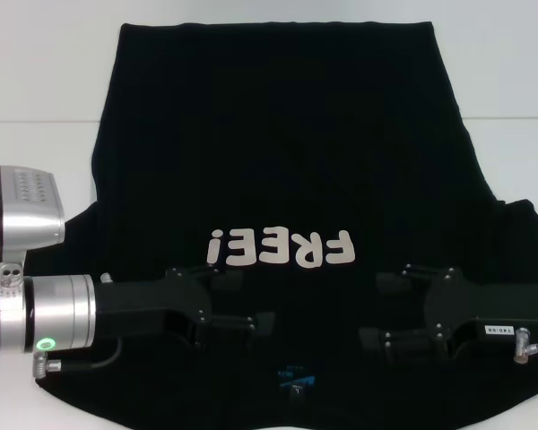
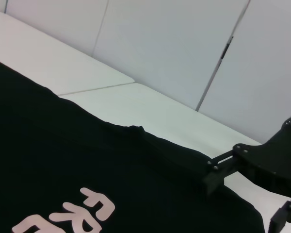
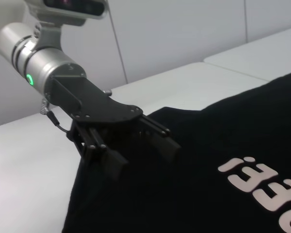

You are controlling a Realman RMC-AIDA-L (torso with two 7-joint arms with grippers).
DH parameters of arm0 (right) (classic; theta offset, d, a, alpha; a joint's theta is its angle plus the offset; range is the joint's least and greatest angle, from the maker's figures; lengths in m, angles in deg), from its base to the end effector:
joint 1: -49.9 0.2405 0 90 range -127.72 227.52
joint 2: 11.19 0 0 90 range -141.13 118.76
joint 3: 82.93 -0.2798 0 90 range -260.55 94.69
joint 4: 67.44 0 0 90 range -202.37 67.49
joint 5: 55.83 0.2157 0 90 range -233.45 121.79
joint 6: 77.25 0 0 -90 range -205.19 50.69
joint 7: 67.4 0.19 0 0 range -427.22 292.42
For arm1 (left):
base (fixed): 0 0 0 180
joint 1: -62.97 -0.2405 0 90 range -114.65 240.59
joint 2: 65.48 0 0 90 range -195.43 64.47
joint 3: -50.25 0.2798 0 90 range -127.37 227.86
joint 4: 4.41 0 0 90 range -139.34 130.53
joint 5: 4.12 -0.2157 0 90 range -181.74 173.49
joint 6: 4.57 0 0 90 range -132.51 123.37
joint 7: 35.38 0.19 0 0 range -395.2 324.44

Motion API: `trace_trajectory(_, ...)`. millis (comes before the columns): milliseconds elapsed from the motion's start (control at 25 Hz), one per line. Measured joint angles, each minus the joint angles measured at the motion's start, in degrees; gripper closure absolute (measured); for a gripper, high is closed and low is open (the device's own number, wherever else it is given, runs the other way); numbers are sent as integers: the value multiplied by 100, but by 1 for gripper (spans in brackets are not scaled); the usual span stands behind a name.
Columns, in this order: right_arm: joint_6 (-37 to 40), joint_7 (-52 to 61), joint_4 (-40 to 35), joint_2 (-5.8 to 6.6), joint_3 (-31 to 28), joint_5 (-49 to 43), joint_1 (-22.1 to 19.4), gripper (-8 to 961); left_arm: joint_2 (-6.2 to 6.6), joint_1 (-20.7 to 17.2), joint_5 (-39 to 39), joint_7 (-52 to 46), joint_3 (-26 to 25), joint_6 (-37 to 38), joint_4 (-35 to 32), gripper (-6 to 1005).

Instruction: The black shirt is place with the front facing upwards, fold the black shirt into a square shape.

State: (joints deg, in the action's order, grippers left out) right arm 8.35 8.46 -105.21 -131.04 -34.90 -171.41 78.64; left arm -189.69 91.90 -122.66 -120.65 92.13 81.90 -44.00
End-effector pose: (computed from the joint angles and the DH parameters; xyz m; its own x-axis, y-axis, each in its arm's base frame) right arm 0.2739 0.3453 -0.0802 0.8666 -0.3113 -0.3899 -0.3868 -0.9128 -0.1311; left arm -0.2597 0.3425 -0.0935 0.7526 0.4660 0.4651 0.5488 -0.8343 -0.0521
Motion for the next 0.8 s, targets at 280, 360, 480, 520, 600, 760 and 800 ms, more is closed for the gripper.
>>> trace_trajectory(280,225,-361,-31,-2,-44,4,-1,9,3,-5,0,-95,-1,-18,51,63)
trace_trajectory(360,234,-508,-13,-2,-47,6,-1,9,2,-6,4,-2,8,-41,51,65)
trace_trajectory(480,232,-648,-4,-2,-53,23,-7,9,-1,-8,24,36,-3,-55,51,69)
trace_trajectory(520,232,-670,-4,-3,-55,37,-9,9,-2,-8,34,32,-11,-57,51,71)
trace_trajectory(600,233,-687,-1,-2,-57,73,-13,9,-3,-10,39,19,-8,-58,51,73)
trace_trajectory(760,205,-648,1,-3,-69,191,-45,8,-6,-29,41,-49,-76,-53,49,79)
trace_trajectory(800,153,-567,3,-3,-105,266,-60,8,-6,-31,45,-104,-136,-51,45,80)
